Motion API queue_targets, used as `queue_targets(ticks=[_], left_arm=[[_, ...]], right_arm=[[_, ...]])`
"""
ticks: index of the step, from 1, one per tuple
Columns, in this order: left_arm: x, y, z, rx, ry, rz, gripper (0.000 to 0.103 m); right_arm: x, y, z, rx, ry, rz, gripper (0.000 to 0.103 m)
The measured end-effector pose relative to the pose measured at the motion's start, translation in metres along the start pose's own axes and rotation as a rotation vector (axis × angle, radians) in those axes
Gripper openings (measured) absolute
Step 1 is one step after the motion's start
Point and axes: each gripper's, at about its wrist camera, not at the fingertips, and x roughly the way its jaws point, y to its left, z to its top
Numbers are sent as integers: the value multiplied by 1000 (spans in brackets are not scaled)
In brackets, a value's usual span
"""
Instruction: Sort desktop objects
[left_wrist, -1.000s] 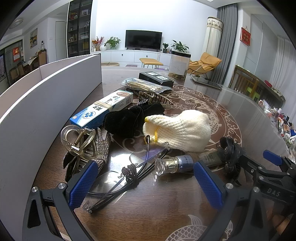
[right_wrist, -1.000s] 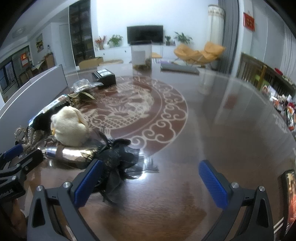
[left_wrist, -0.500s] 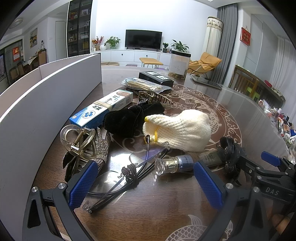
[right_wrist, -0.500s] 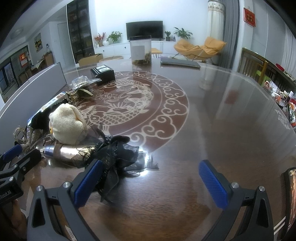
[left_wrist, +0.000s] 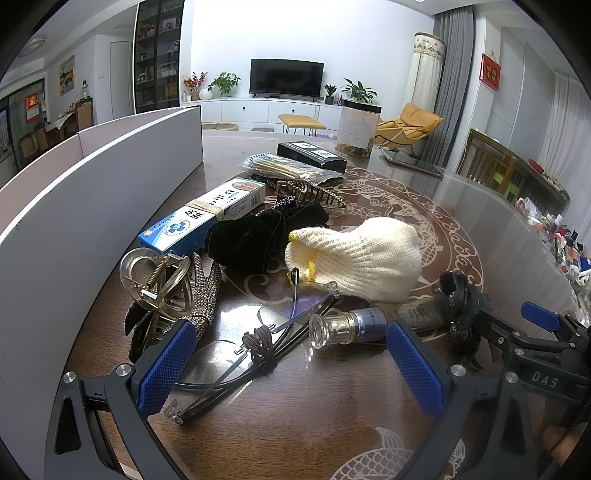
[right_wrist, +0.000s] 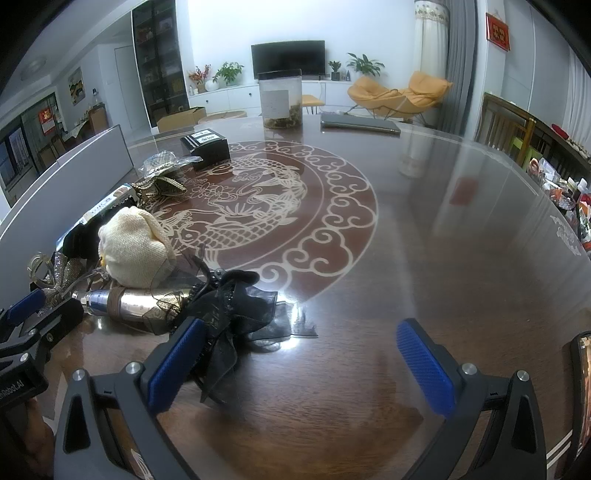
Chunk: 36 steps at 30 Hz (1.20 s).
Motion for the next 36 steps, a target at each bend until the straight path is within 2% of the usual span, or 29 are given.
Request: queue_targets(ticks=[9, 13, 23, 31, 36], left_arm=[[1, -1, -1, 3, 3, 4, 103], [-2, -1, -10, 32, 44, 15, 103], [-20, 27, -25, 53, 91, 94, 103], [-17, 10, -26, 126, 120, 124, 103], [-8, 3, -26, 170, 176, 126, 103]], right_arm=[[2, -1, 0, 11, 5, 10, 103], [3, -2, 1, 17, 9, 17, 103], [4, -2, 1, 17, 7, 14, 103], [3, -3, 1, 30, 3, 26, 103], [3, -4, 0, 34, 3, 31, 103]])
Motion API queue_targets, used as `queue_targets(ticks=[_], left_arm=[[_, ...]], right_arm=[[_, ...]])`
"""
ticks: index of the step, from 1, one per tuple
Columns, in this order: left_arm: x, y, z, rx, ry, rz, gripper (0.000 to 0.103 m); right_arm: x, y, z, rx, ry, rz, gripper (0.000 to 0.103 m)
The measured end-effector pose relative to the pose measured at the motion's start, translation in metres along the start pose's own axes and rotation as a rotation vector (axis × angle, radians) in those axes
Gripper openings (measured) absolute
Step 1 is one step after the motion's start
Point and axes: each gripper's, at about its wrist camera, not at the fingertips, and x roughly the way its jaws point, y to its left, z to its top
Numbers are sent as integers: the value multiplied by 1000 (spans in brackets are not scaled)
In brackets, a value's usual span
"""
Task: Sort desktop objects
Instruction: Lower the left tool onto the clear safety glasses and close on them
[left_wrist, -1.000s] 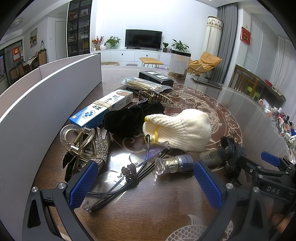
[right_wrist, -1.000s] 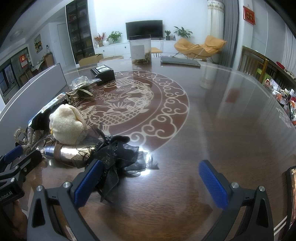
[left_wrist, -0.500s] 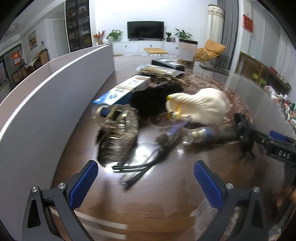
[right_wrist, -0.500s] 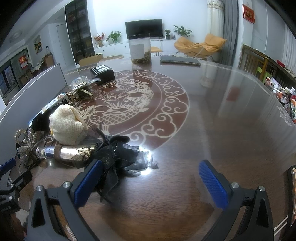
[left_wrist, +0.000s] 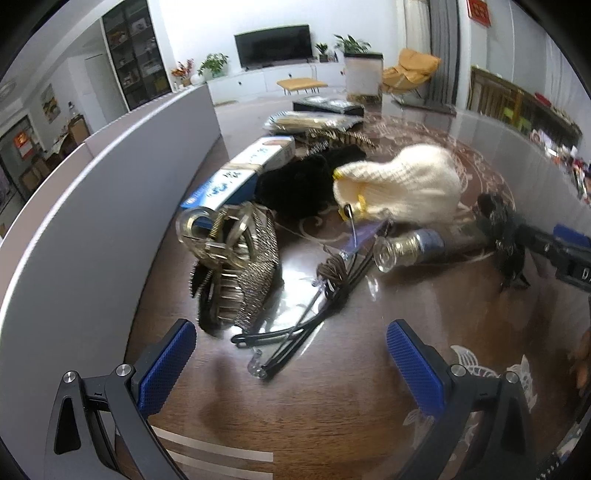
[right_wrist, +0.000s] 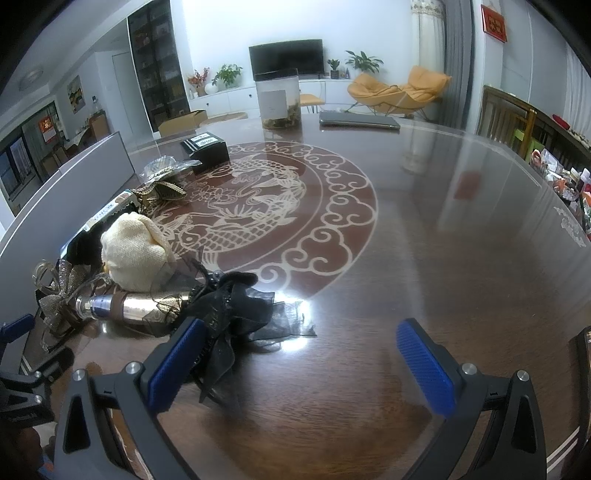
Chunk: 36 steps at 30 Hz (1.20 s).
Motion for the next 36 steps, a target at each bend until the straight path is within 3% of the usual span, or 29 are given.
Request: queue_targets(ticks=[22, 36], left_arm=[[12, 13, 9, -23, 55, -102, 103], [20, 13, 21, 38, 95, -144, 103]], right_arm=[[0, -4, 0, 19, -2, 14, 103], [0, -5, 0, 23, -4, 16, 103]])
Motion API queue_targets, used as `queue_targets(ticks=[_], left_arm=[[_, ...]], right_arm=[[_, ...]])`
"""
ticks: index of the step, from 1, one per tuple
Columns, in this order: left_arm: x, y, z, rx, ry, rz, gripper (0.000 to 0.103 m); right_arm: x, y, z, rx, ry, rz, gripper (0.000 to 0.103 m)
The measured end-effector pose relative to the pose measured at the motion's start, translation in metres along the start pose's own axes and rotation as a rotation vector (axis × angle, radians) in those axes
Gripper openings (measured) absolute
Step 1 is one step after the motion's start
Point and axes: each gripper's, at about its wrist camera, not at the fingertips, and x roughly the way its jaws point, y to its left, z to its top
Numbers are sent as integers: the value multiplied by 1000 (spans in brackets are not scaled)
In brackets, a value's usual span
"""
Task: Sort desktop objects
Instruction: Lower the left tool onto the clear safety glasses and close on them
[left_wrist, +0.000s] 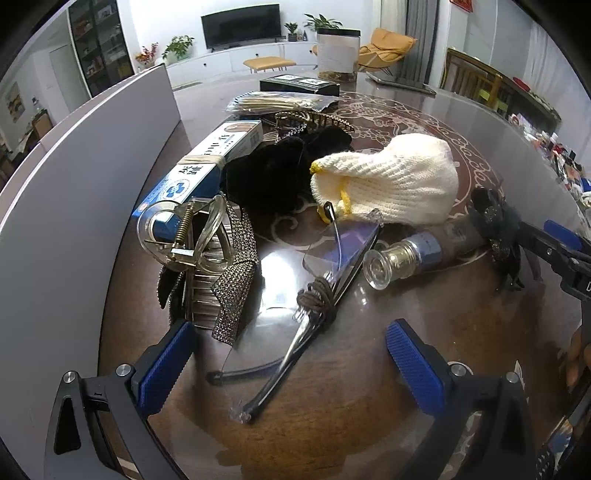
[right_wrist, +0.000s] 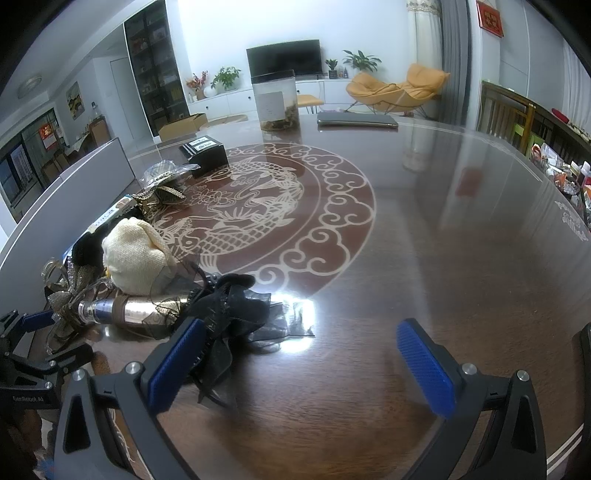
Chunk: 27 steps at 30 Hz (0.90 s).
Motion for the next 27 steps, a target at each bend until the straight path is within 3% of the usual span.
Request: queue_targets(ticks=[8, 19, 22, 24, 27], left_arm=[[9, 2, 17, 33, 54, -23, 103], [20, 5, 28, 50, 28, -60, 103], [14, 2, 27, 65, 24, -68, 87], [6, 0, 23, 69, 21, -73, 60], [-3, -3, 15, 69, 23, -77, 31]], right_arm=[[1, 0, 0, 2, 1, 0, 103], [2, 0, 0, 2, 3, -5, 103], [2, 0, 0, 3, 1, -4, 103], [2, 0, 0, 4, 2, -3, 103], [2, 0, 0, 2, 2, -3, 103]])
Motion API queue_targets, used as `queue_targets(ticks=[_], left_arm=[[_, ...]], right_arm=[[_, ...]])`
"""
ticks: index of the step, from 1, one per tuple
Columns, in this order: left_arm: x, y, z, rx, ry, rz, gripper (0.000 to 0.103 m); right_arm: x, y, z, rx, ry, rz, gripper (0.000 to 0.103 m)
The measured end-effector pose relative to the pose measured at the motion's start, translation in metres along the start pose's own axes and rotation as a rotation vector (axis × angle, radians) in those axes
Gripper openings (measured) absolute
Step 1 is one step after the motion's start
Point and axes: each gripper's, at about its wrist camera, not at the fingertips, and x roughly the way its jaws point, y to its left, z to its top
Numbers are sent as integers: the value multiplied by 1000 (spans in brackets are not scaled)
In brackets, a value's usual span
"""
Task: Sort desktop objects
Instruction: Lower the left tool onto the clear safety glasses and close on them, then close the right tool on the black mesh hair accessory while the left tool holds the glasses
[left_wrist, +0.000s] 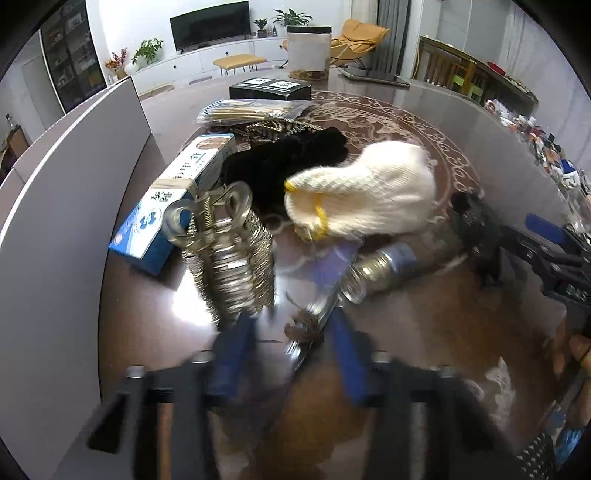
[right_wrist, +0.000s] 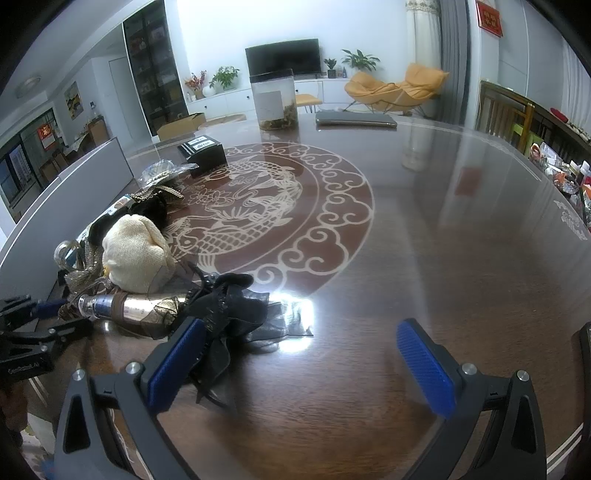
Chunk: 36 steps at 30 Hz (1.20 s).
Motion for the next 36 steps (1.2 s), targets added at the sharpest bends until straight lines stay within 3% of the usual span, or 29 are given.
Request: queue_targets(ticks=[4, 6, 10, 13, 15, 21, 26, 31, 36], left_arm=[[-11, -2, -15, -64, 8, 8, 25], [-18, 2, -25, -144, 15, 24, 25], [-28, 3, -43, -205, 11, 51, 27], [-26, -2, -45, -176, 6, 89, 44], [-23, -5, -46, -168, 3, 109, 67], [-19, 2, -46, -186, -9, 108, 81], [-19, 6, -52, -190, -18, 112, 96], [-19, 7, -55, -201, -16, 120, 101], [-19, 7, -56, -189, -7, 112, 103]], right_arm=[[0, 0, 0, 1, -1, 0, 103], [0, 0, 0, 3, -1, 0, 103], [2, 0, 0, 3, 7, 2, 103], [2, 0, 0, 5, 9, 6, 103], [-1, -2, 0, 13, -3, 17, 103], [-13, -18, -4, 61, -52, 204, 103], [-15, 1, -8, -6, -1, 240, 103], [17, 36, 4, -111, 119, 164, 103], [33, 44, 5, -206, 122, 30, 103]])
